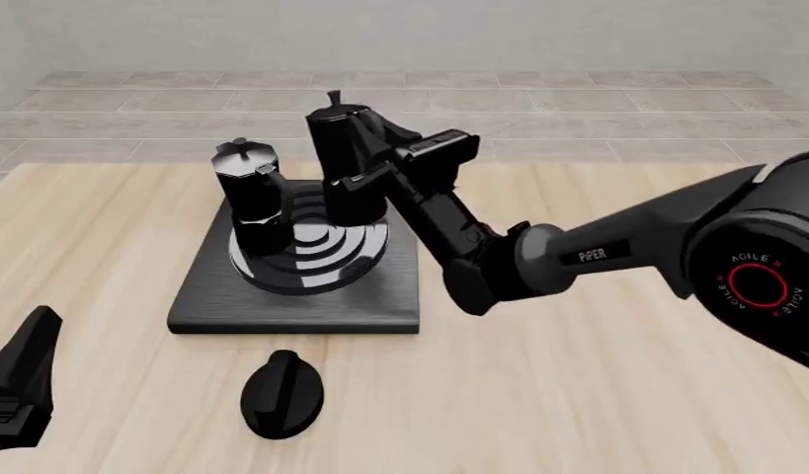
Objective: Put both moka pots on the stove.
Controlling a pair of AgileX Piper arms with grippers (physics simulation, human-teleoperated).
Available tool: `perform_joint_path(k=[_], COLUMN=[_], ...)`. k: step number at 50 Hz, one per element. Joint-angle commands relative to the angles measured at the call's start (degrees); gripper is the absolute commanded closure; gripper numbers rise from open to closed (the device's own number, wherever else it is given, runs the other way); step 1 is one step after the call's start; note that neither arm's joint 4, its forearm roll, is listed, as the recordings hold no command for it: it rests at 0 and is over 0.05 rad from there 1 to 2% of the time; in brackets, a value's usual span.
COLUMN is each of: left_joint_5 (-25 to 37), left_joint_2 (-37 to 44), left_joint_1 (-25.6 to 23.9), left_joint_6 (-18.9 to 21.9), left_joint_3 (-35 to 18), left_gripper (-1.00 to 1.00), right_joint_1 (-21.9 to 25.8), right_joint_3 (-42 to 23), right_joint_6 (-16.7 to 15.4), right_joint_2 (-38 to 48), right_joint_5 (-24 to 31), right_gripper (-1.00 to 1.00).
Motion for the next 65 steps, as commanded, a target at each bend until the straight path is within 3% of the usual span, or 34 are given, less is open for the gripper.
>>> perform_joint_path(k=[1, 23, 40, 54, 58, 59, 65], left_joint_5=[0.00, 0.00, 0.00, 0.00, 0.00, 0.00, 0.00], left_joint_2=[0.00, 0.00, 0.00, 0.00, 0.00, 0.00, 0.00], left_joint_1=[0.00, 0.00, 0.00, 0.00, 0.00, 0.00, 0.00], left_joint_6=[0.00, 0.00, 0.00, 0.00, 0.00, 0.00, 0.00], left_joint_3=[0.00, 0.00, 0.00, 0.00, 0.00, 0.00, 0.00], left_gripper=[-1.00, -1.00, -1.00, -1.00, -1.00, -1.00, -1.00], right_joint_1=[0.43, 0.64, -0.38, -1.49, -2.78, -2.16, -2.41], right_joint_3=[-2.90, -4.63, -7.80, -4.65, -3.99, -1.48, 4.24], right_joint_6=[1.36, 2.91, 1.92, 1.31, 1.95, 0.64, 0.35], right_joint_2=[0.43, 4.51, 8.60, 7.37, 6.08, 4.91, 1.30], right_joint_5=[-0.50, -0.40, 4.64, 5.60, 9.32, 7.45, 7.59], right_gripper=[1.00, 1.00, 1.00, 1.00, 1.00, 1.00, 1.00])
